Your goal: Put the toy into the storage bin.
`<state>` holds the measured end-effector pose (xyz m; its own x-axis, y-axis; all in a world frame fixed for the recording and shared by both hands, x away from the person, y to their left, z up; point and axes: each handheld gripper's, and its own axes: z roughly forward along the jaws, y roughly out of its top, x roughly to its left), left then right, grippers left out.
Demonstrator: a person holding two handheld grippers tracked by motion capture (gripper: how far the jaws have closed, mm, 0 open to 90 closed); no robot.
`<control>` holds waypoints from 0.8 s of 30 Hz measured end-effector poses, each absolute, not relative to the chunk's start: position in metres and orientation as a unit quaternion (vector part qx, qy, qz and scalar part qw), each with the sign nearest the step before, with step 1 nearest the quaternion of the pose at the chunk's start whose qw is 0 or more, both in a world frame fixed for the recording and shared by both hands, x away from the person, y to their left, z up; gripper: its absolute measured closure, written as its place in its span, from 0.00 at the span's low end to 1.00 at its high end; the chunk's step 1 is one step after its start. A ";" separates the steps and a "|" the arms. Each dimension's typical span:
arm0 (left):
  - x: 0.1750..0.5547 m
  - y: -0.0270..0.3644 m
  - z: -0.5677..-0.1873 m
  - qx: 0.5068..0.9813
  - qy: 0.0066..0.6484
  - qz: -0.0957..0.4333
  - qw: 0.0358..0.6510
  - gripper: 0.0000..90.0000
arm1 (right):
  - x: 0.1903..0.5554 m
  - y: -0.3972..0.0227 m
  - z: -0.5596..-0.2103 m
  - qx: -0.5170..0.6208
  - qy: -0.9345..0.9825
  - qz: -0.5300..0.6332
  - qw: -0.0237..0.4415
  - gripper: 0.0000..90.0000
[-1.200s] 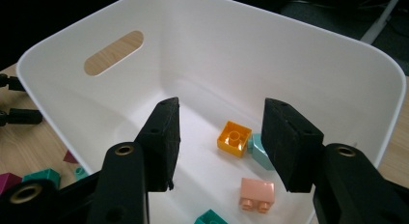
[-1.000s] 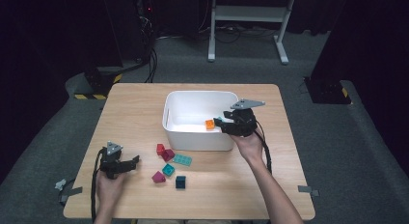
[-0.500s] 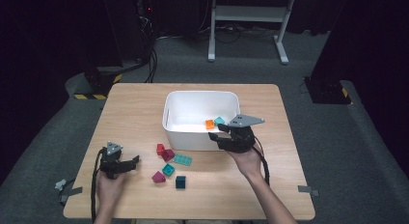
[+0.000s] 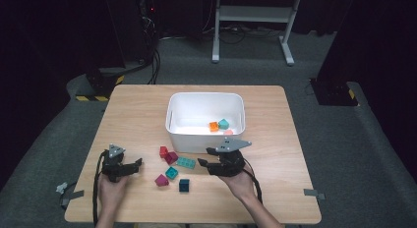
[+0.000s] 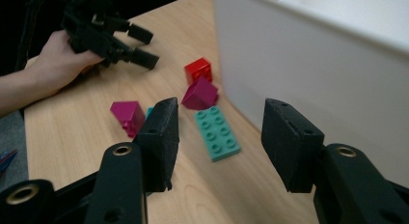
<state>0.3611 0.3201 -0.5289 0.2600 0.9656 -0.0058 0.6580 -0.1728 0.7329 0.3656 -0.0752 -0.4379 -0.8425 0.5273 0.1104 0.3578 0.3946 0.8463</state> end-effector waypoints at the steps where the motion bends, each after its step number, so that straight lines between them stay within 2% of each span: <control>1: 0.361 0.320 -0.529 0.727 0.558 0.241 0.319 0.18 | 0.364 -0.073 -0.442 0.264 0.832 0.481 0.084 0.53; 9: 0.361 0.320 -0.529 0.727 0.558 0.241 0.319 0.18 | 0.354 -0.056 -0.473 0.262 0.840 0.472 0.048 0.52; 24: 0.361 0.320 -0.529 0.727 0.559 0.241 0.319 0.18 | 0.342 -0.030 -0.497 0.242 0.854 0.461 0.017 0.49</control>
<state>0.3611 0.3201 -0.5289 0.2600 0.9656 -0.0059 0.6581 -0.1727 0.7328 0.3422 -0.0296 -0.4969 -0.8823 0.4292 0.1932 0.3971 0.4584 0.7951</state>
